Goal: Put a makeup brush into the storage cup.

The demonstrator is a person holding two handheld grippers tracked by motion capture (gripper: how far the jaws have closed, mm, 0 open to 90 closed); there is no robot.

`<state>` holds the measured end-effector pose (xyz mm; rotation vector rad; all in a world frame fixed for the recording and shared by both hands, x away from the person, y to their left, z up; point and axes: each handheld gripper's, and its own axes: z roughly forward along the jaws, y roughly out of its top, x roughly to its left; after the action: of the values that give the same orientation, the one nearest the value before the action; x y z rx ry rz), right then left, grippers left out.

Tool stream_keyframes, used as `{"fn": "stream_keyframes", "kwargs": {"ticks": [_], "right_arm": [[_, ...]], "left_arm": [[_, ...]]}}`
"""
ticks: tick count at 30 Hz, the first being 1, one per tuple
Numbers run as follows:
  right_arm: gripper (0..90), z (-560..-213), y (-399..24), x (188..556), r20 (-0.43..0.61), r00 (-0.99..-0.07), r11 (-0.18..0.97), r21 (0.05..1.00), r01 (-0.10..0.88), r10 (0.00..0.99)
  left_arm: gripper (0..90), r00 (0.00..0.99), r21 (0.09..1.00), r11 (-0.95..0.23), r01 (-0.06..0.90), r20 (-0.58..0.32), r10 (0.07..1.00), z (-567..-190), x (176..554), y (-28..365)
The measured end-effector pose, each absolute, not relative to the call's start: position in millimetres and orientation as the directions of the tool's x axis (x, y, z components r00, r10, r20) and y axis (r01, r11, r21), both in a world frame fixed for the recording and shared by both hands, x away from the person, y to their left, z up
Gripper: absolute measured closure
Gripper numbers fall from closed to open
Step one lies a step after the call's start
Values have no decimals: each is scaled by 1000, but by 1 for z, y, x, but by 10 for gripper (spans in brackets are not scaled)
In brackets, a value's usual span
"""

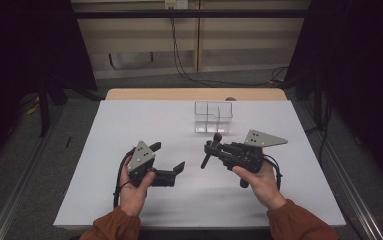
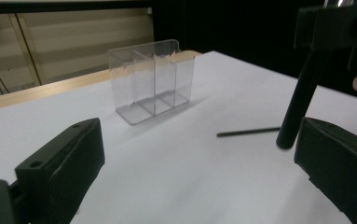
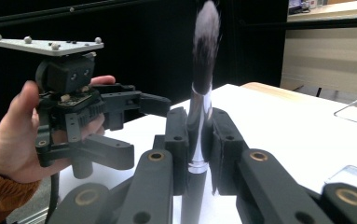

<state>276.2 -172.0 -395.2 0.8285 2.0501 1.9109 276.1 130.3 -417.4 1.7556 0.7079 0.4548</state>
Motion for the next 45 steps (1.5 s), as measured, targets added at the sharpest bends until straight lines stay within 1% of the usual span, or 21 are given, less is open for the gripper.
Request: {"fn": "stream_keyframes", "kwargs": {"ticks": [3, 7, 11, 15, 17, 20, 25, 28, 29, 32, 34, 37, 41, 45], "right_arm": [[797, -396, -174, 277, 213, -815, -3, 968, 251, 539], [797, -396, -174, 276, 197, -820, 20, 969, 246, 538], [797, -396, -176, 276, 196, -815, 21, 969, 247, 544], [797, -397, -178, 278, 198, -812, 22, 968, 251, 549], [797, -398, -177, 278, 202, -811, 21, 967, 255, 549], [797, -399, -177, 279, 201, -811, 24, 967, 255, 549], [797, -398, -182, 279, 198, -804, 20, 967, 252, 560], [797, -398, -186, 281, 202, -797, 11, 967, 254, 570], [797, -397, -187, 281, 201, -795, 12, 967, 254, 573], [796, -396, -190, 283, 192, -789, 14, 969, 246, 583], [797, -396, -193, 285, 184, -782, 22, 969, 245, 595], [797, -396, -197, 288, 189, -772, 16, 968, 250, 607], [797, -396, -202, 292, 184, -764, 15, 969, 246, 619], [797, -395, -205, 296, 181, -754, 9, 971, 240, 632]], "left_arm": [[16, 725, 954, -168, 249, -68, 686, -418, 277, 138], [15, 709, 964, -134, 230, -72, 702, -418, 273, 149], [14, 692, 971, -142, 193, -32, 722, -415, 265, 159], [10, 699, 968, -138, 212, -51, 713, -417, 260, 172], [9, 687, 967, -139, 215, -48, 726, -418, 260, 177], [12, 661, 964, -118, 236, -71, 747, -421, 259, 186], [12, 646, 969, -103, 225, -69, 760, -424, 254, 203], [18, 627, 967, -119, 225, -50, 777, -422, 250, 205], [18, 630, 970, -116, 214, -46, 775, -422, 248, 207], [16, 635, 967, -112, 228, -60, 770, -424, 243, 211], [13, 637, 964, -137, 227, -41, 770, -428, 241, 214], [14, 640, 964, -135, 230, -45, 767, -432, 237, 222], [12, 626, 969, -118, 216, -45, 779, -433, 238, 228], [12, 640, 975, -111, 193, -39, 768, -432, 242, 229]]}}
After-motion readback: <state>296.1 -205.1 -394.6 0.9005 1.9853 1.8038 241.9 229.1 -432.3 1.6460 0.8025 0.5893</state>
